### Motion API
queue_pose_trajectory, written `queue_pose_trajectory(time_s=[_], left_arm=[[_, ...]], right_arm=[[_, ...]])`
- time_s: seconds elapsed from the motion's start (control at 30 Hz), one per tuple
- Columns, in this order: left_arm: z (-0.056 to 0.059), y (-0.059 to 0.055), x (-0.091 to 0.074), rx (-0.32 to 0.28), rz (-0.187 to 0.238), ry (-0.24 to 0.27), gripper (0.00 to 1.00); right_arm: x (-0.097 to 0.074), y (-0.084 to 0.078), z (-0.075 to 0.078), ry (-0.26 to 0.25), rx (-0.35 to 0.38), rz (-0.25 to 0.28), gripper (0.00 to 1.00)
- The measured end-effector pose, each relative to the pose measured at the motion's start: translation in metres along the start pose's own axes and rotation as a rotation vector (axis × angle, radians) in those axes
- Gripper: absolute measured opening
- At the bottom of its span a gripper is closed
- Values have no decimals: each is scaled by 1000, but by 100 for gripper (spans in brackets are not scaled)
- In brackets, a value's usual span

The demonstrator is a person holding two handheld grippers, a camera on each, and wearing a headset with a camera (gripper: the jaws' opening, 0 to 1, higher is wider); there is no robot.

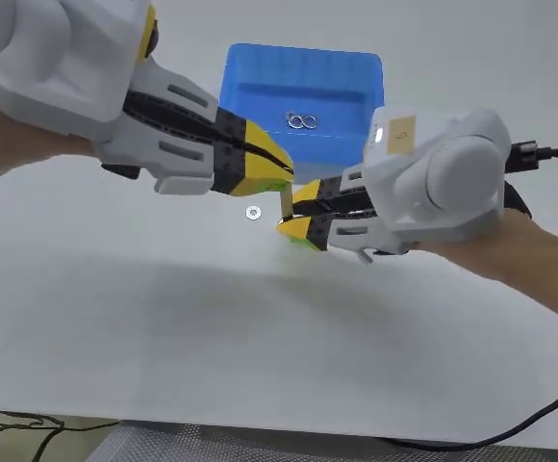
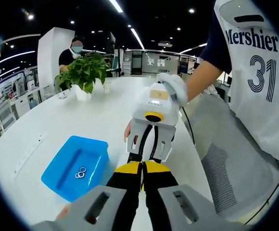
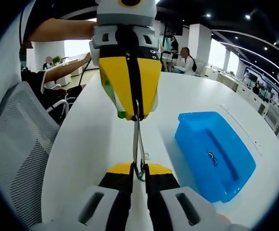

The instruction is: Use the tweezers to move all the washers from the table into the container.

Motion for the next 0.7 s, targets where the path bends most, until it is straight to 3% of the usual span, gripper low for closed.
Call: queue_pose_trajectory(time_s=[0.37, 0.7], left_arm=[[2, 5, -5, 2, 1, 3, 5], [1, 26, -19, 62, -9, 19, 5]], right_arm=[[-6, 6, -2, 2, 9, 12, 10], [-19, 28, 6, -39, -21, 43, 10]])
Point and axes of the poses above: the centre of the closed fingertips' face, and the gripper's own axes: x roughly forward along the fingers, z roughly to its right, y roughly out of its top, the point moved 6 cm from there along -x, roughly backward along the fingers, and after that the axes turned 8 degrees about -y, right-handed, at the moved point
